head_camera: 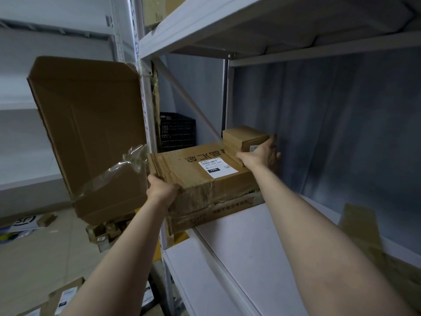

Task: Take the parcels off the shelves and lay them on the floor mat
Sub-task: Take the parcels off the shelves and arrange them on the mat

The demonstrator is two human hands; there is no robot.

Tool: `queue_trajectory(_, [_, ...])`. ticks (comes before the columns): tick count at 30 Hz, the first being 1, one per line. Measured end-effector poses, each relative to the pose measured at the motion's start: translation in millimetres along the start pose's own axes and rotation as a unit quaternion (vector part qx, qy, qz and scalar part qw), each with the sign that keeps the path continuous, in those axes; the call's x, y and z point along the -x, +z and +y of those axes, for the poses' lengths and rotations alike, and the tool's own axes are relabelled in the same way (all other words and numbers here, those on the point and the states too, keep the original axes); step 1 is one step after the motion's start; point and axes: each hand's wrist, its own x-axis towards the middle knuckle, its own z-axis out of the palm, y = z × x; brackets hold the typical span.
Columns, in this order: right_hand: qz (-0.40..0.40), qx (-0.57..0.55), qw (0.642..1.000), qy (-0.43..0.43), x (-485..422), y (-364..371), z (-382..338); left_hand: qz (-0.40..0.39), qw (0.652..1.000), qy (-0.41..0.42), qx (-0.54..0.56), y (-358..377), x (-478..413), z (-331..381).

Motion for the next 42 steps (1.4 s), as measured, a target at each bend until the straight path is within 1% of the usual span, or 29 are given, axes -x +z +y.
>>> queue_trajectory(3, [0.023,0.011,1.000,-0.004,11,5,3,0.005,1.000,-0.017,0.005,0,-3,-2])
queue_trajectory(5, [0.032,-0.009,0.999,-0.010,23,7,5,0.010,0.999,-0.050,0.012,0,-1,-3])
queue_trajectory(8, [0.008,-0.120,0.992,-0.026,44,12,4,0.021,0.996,-0.090,0.018,0,3,-8])
queue_trajectory(10, [-0.021,-0.209,0.977,-0.038,63,15,0,0.030,0.995,-0.093,0.025,-1,6,-11])
queue_trajectory(12, [-0.044,-0.250,0.966,-0.053,87,16,-5,0.035,0.995,-0.085,0.035,-5,9,-13])
queue_trajectory(16, [-0.070,-0.230,0.966,-0.093,142,17,-9,0.054,0.995,-0.087,-0.017,-17,26,-21])
queue_trajectory(18, [-0.078,-0.211,0.967,-0.119,167,17,-9,0.054,0.994,-0.088,-0.019,-24,36,-28])
queue_trajectory(20, [-0.079,-0.202,0.965,-0.145,191,18,-9,0.060,0.995,-0.084,-0.007,-33,43,-36])
queue_trajectory(23, [-0.071,-0.198,0.960,-0.183,225,20,-10,0.075,0.994,-0.064,-0.045,-52,51,-52])
queue_trajectory(27, [-0.068,-0.207,0.947,-0.237,277,27,-5,0.086,0.993,-0.050,-0.058,-88,60,-79])
queue_trajectory(31, [-0.110,-0.211,0.927,-0.288,327,36,11,0.097,0.992,-0.058,-0.060,-132,70,-121])
queue_trajectory(33, [-0.149,-0.220,0.920,-0.287,354,42,24,0.100,0.990,-0.071,-0.068,-154,78,-148])
queue_trajectory(37, [-0.238,-0.218,0.918,-0.229,406,62,58,0.099,0.981,-0.103,-0.129,-193,104,-202])
queue_trajectory(42, [-0.320,-0.150,0.916,-0.192,460,93,98,0.084,0.968,-0.190,-0.144,-233,131,-271])
